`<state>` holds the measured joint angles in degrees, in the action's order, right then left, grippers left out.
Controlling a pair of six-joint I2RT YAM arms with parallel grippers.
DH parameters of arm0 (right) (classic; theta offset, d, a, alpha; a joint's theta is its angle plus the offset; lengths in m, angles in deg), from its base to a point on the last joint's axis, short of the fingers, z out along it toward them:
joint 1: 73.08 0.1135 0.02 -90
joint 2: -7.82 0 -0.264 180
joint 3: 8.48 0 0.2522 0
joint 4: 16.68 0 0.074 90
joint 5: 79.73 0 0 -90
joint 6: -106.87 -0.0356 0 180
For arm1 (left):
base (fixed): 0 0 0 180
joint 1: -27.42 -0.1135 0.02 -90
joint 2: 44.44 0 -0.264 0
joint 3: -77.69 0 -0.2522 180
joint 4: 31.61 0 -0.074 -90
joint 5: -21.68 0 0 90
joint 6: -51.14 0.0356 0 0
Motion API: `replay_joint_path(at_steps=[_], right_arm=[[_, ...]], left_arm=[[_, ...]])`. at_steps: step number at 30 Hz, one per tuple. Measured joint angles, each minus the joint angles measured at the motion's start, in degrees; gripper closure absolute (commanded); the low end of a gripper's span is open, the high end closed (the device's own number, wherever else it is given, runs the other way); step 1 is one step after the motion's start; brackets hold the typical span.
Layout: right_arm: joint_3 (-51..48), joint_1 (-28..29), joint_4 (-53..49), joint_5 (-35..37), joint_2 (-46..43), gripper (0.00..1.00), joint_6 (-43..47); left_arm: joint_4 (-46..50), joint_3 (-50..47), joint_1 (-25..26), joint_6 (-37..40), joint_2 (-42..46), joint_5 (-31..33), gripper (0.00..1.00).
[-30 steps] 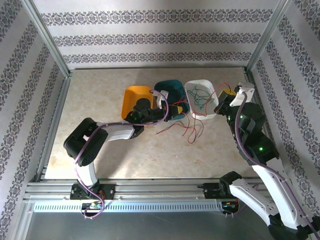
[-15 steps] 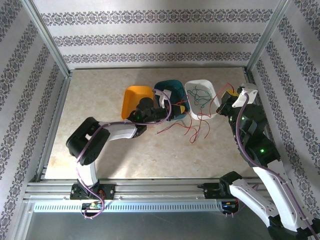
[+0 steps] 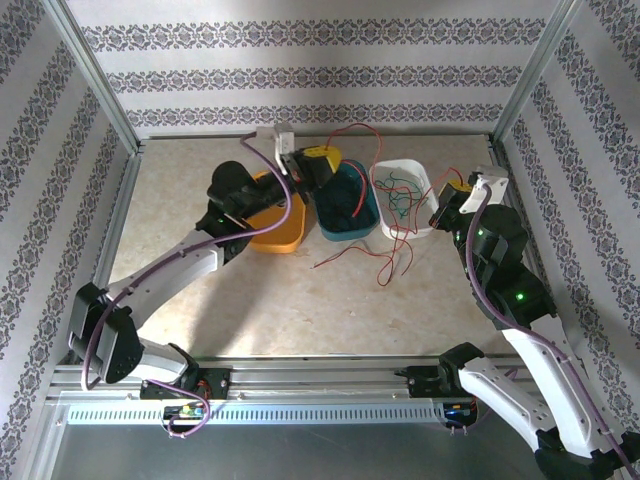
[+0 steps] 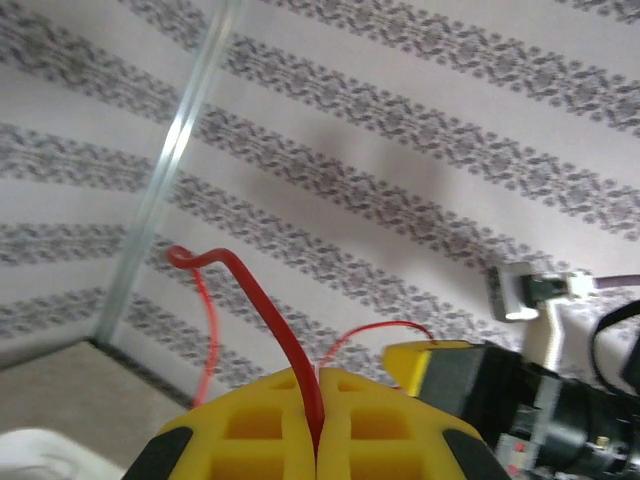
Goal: Untangle the cables
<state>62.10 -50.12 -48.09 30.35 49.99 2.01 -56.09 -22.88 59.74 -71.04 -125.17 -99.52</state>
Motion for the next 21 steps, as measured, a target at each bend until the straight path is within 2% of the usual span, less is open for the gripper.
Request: replay_joint_path(at_steps=[10,21], right_arm=[[0.0,0.0,-0.1,-1.7,1.3,1.0,-0.2],[0.0,0.0,-0.2,-2.6,1.4,1.0,-0.4]], left_arm=[[9.0,0.0,-10.0,5.2,2.7,1.3,1.0],[13.1,-3.3,-15.1,9.5,4.6,3.2,1.0]])
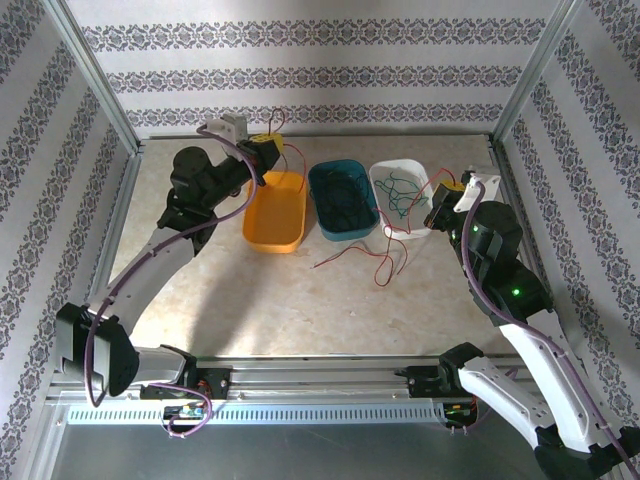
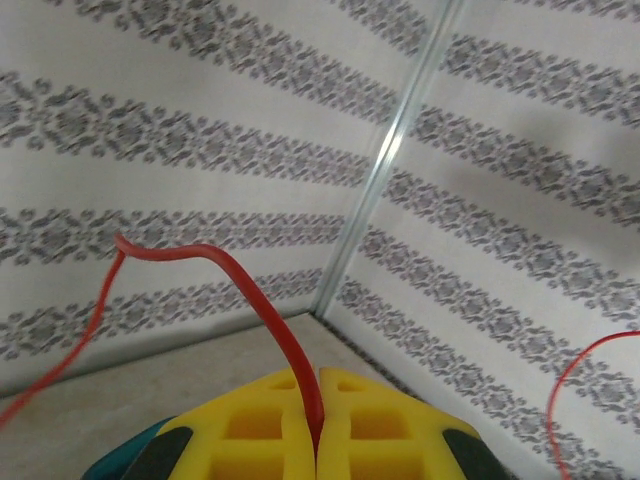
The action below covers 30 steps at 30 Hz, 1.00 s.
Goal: Untangle the cables
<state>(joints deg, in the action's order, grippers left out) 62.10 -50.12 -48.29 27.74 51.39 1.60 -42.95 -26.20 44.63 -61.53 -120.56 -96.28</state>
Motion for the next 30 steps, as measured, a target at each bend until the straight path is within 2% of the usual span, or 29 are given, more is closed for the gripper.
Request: replay_joint_path(at_steps=[12,20,24,26,29,30], right_arm=[[0.0,0.0,-0.8,-0.4,-0.3,1.0,0.0],[0.0,0.0,-0.9,-0.4,-0.5,1.0,0.0],[0.0,0.0,-0.8,-1.1,-0.2,1.0,-0.6],[0.0,0.0,-0.8,-1.5,0.0,1.0,-0.9],[0.0,0.0,-0.9,-1.9,0.0,1.0,-0.9],[0.0,0.0,-0.9,-2.0,0.0,1.0,-0.9]], left_arm=[[1.1,-10.1,-1.6,0.2,-2.4,6.1,1.0],[2.5,-10.4,-1.6,1.1,-2.6,8.8,1.0],[3.6,-10.4,-1.6,1.4,-5.6,10.5,0.99],[4.5,-10.4,-1.6,1.3,-7.8,11.4,0.82],[6.3,-10.6,-1.6,1.0,-10.9,12.7,0.41],[6.8,-10.6,-1.6,1.0,-11.6,13.1,0.32]])
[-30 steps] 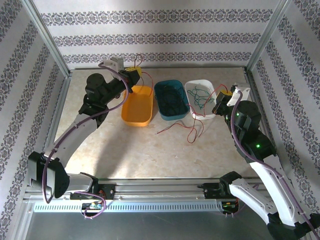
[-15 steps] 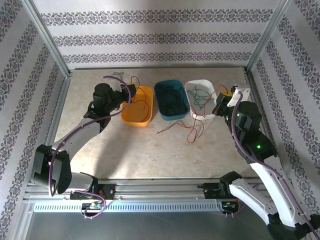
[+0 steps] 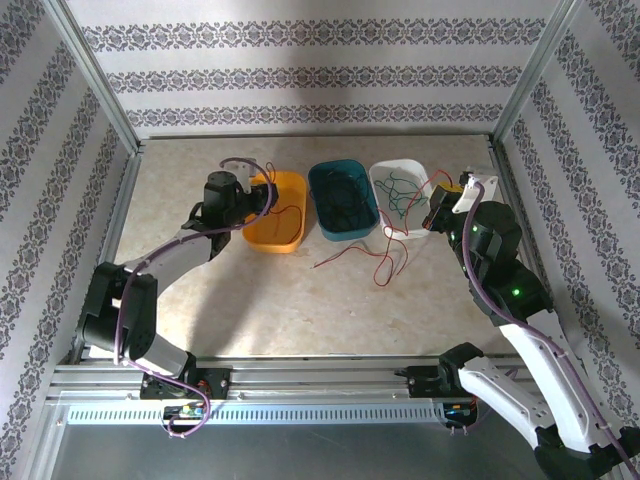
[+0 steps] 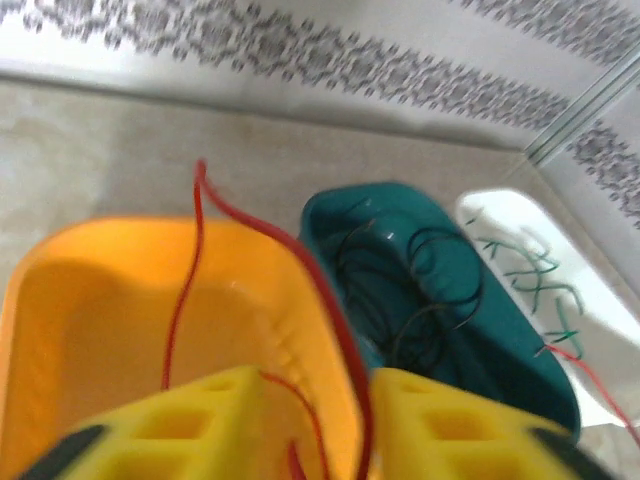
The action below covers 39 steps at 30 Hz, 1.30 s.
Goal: Untangle the cables
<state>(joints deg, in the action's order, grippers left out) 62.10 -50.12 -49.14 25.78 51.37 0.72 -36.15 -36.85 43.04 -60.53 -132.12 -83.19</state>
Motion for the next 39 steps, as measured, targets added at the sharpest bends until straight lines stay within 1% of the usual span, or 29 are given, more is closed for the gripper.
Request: replay_joint_path(at_steps=[1,2,3,6,8,15,17,19,22,24,27,30,32,35,38,39], right_arm=[[0.0,0.0,0.0,0.0,0.0,1.0,0.0],[0.0,0.0,0.0,-0.1,0.0,1.0,0.0],[0.0,0.0,0.0,-0.2,0.1,1.0,0.0],[0.0,0.0,0.0,-0.6,0.4,1.0,-0.1],[0.0,0.0,0.0,-0.8,0.8,1.0,-0.2],[0.0,0.0,0.0,-1.5,2.0,1.0,-0.2],[0.1,0.0,0.0,-1.8,2.4,1.0,-0.2],[0.1,0.0,0.0,-2.4,2.8,1.0,-0.2],[0.1,0.0,0.0,-3.2,3.5,1.0,-0.2],[0.1,0.0,0.0,-3.4,3.7,1.0,-0.2],[0.1,-0.4,0.0,-3.4,3.7,1.0,-0.6],[0.2,-1.4,0.0,-3.4,3.4,1.0,-1.5],[0.2,-2.3,0.0,-3.4,3.3,1.0,-2.1],[0.2,-3.3,-0.1,-3.6,3.0,1.0,-3.2],[0.2,-3.8,-0.4,-3.9,2.1,1.0,-3.8],[0.2,-4.0,-0.5,-4.1,1.7,1.0,-3.9]], left_arm=[[0.6,0.0,0.0,0.0,-0.7,0.2,0.24],[1.2,0.0,0.0,-0.2,-1.0,0.4,0.21],[1.8,0.1,0.0,-0.2,-1.1,0.6,0.19],[3.4,1.5,0.0,0.5,-1.1,0.9,0.18],[4.4,3.2,0.0,0.9,-0.8,0.8,0.15],[7.7,6.8,0.8,4.3,5.1,1.5,0.14],[8.7,6.8,2.2,5.4,6.9,-0.2,0.14],[9.5,6.8,5.1,6.7,8.0,-3.2,0.14],[11.6,6.8,12.3,9.2,7.5,-7.7,0.15],[13.0,7.1,17.6,10.8,5.5,-9.8,0.15],[13.4,8.1,25.3,12.8,-0.7,-12.0,0.15],[13.3,9.4,30.4,14.3,-8.2,-12.1,0.16],[13.2,11.4,32.3,14.9,-13.7,-12.2,0.17],[12.5,15.4,33.5,15.3,-20.9,-12.2,0.2],[10.9,18.5,33.6,15.1,-26.1,-12.1,0.26],[10.2,19.1,33.6,15.0,-27.4,-12.1,0.3]])
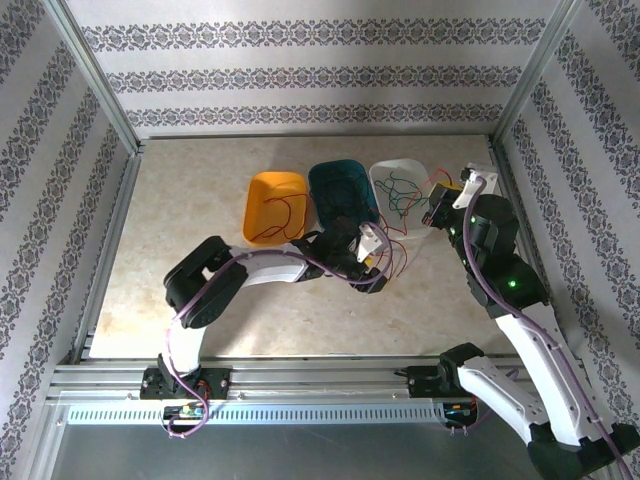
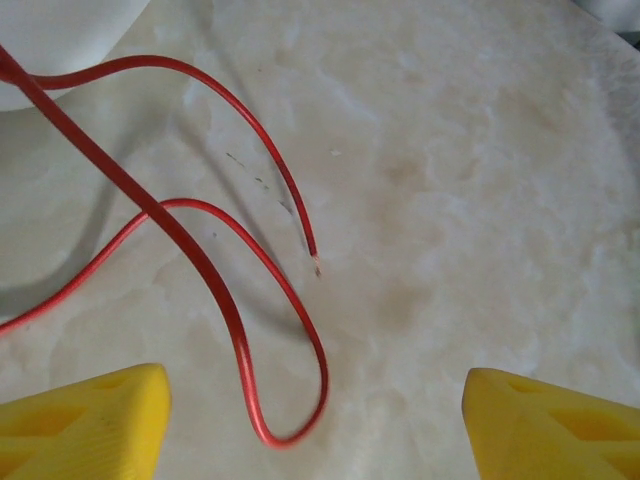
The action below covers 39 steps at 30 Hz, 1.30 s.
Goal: Untangle the cables
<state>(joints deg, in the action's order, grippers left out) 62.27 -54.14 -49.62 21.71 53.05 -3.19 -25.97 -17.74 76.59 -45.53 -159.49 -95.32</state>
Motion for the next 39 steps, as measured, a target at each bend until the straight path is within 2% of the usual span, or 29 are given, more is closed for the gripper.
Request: replay_joint_path(at_steps=[2,11,16,19,22,25,31,33,36,39], right_arm=[[0.0,-0.4,-0.3,-0.1,-0.8,1.0,-0.3],[0.0,-1.6,-1.2,-0.4,-2.4,1.0,-1.0],[-0.1,-2.0,-1.4,-0.4,-2.5,1.0,-1.0],[-0.2,-2.4,-1.7,-0.2,-2.5,1.0,-1.0],[-0.3,-3.1,-2.2,1.0,-2.4,1.0,-1.1],[-1.6,-3.7,-2.3,2.5,-2.9,1.0,-1.3],[-2.8,-4.8,-2.9,4.4,-3.0,1.0,-1.6],[-2.9,-5.0,-2.9,4.6,-3.0,1.0,-1.9],[-3.4,-5.0,-2.9,4.5,-3.1,1.0,-2.3],[-3.7,-5.0,-2.9,4.2,-3.1,1.0,-2.8]], left_arm=[[-0.8,0.5,0.0,-0.3,-1.5,0.0,0.37],[-5.4,0.7,0.0,-4.1,-4.4,0.5,0.99],[-9.3,-1.0,0.0,-6.5,-4.1,1.1,1.0],[-8.5,-3.3,-0.2,-6.6,-1.5,1.3,1.0],[-4.1,-3.8,-0.4,-5.3,4.6,-0.1,1.0],[0.8,-3.6,-1.3,-3.7,13.6,-4.9,1.0],[10.2,-1.5,-8.1,-4.0,29.2,-20.7,1.0],[13.1,-0.9,-10.4,-4.3,33.0,-23.6,1.0],[15.7,-0.3,-13.4,-4.7,38.4,-24.2,1.0],[16.7,0.1,-16.8,-4.7,43.3,-21.2,1.0]])
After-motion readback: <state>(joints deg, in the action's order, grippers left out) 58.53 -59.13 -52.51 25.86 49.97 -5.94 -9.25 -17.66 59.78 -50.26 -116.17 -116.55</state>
